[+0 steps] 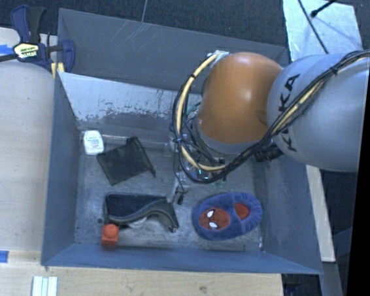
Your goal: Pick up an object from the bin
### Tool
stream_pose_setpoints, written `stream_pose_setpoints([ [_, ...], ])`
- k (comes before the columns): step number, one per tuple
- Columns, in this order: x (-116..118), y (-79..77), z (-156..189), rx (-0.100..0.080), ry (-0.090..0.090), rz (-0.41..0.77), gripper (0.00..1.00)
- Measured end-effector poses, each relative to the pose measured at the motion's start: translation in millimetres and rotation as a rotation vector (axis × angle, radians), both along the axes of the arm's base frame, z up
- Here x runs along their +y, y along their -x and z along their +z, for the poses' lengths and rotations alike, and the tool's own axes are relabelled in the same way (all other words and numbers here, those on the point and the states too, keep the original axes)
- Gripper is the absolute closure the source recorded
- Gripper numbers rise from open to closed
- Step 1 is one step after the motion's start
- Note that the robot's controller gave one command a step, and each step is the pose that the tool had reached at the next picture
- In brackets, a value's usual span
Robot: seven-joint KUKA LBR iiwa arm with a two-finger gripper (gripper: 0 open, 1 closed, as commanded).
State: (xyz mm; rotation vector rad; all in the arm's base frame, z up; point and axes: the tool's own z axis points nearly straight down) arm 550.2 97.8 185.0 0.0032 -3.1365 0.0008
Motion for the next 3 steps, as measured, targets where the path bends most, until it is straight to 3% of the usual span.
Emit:
stream_pose_setpoints([
  [1,50.4,-49.4,-114.4,-0.015,-0.004,-0.074,0.00],
  [2,48.9,-48.6,-112.1,-0.013,-0.003,-0.077,1.00],
  [3,40.5,-46.3,49.8,-0.017,-0.003,-0.079,1.00],
])
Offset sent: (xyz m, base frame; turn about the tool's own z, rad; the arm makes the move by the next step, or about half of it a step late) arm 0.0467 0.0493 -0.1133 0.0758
